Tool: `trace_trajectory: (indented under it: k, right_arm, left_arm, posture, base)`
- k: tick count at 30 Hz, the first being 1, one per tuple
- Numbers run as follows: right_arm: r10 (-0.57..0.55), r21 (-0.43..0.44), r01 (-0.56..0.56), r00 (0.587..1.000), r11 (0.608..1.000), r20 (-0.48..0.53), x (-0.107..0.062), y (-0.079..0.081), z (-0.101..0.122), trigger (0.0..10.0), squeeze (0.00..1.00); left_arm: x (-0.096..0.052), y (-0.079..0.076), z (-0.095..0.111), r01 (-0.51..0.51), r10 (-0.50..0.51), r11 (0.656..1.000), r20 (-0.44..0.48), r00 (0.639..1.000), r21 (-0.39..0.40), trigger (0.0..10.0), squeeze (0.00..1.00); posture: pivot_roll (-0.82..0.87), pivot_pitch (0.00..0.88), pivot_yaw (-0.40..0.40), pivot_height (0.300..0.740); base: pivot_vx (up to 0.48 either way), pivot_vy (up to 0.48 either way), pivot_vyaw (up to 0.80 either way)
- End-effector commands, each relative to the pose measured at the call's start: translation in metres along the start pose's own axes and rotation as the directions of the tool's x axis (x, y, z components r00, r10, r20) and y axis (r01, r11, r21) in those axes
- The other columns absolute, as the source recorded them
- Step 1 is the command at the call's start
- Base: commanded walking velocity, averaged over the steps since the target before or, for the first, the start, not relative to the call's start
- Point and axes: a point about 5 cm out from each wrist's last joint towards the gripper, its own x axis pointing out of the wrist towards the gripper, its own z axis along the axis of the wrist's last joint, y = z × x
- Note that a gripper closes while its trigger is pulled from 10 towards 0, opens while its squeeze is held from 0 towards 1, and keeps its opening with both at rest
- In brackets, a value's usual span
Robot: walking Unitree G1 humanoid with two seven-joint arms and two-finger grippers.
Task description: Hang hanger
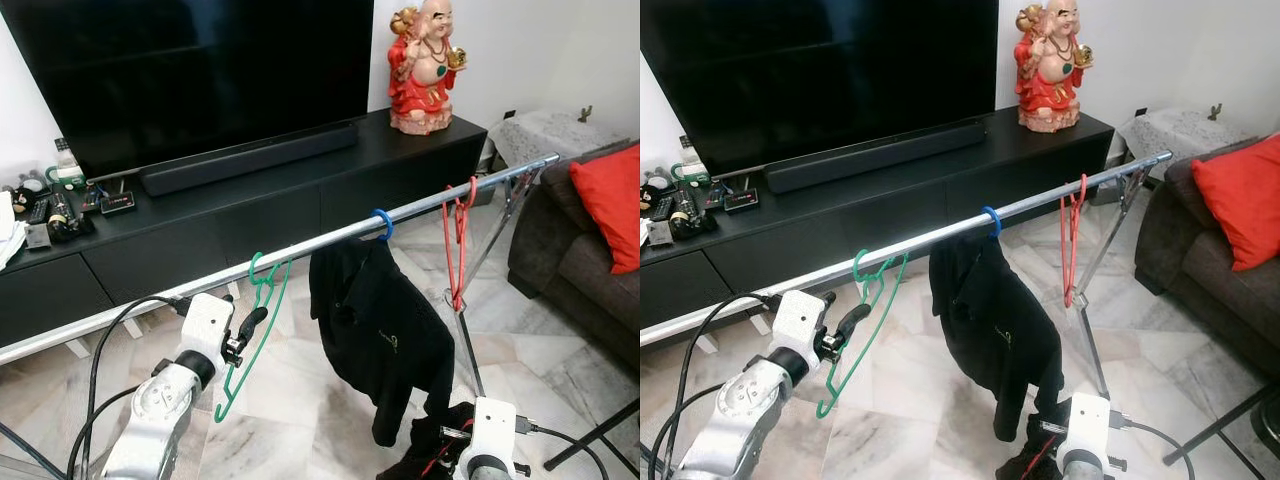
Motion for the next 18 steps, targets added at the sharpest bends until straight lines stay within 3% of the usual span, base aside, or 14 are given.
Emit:
trace_trajectory:
  k: [1,7,8,9,18]
  right_arm:
    - [0.007,-0.003,-0.007,1.000,1.000,-0.002,-0.001,0.003,-0.001,10.0,0.00]
    - [0.011,-0.005,-0.011,1.000,1.000,-0.006,-0.001,0.005,-0.001,10.0,0.00]
    - [0.012,-0.005,-0.012,1.000,1.000,-0.006,-0.001,0.005,-0.001,10.0,0.00]
    - [0.013,-0.006,-0.013,1.000,1.000,-0.007,-0.001,0.005,-0.001,10.0,0.00]
    - [0.022,-0.007,-0.022,1.000,1.000,-0.011,-0.002,0.008,-0.002,10.0,0.00]
  left_arm:
    - [0.004,-0.002,-0.005,0.025,-0.025,1.000,-0.051,0.998,0.003,10.0,1.00]
    - [0.014,-0.005,-0.006,0.032,-0.032,0.999,-0.100,0.994,0.005,10.0,0.98]
    - [0.017,-0.006,-0.005,0.034,-0.033,0.999,-0.100,0.994,0.004,10.0,0.66]
    - [0.019,-0.007,-0.004,0.040,-0.038,0.999,-0.100,0.994,0.010,10.0,0.00]
    - [0.029,-0.007,-0.002,0.019,-0.017,1.000,-0.135,0.991,0.016,10.0,0.00]
  posture:
    - [0.07,0.023,0.063,0.740]
    - [0.06,0.020,0.067,0.740]
    - [0.06,0.020,0.067,0.740]
    - [0.06,0.020,0.067,0.740]
    - [0.06,0.013,0.071,0.740]
  base:
    - [0.000,0.000,0.00]
    - [0.000,0.000,0.00]
    - [0.000,0.000,0.00]
    - [0.000,0.000,0.00]
    - [0.000,0.000,0.00]
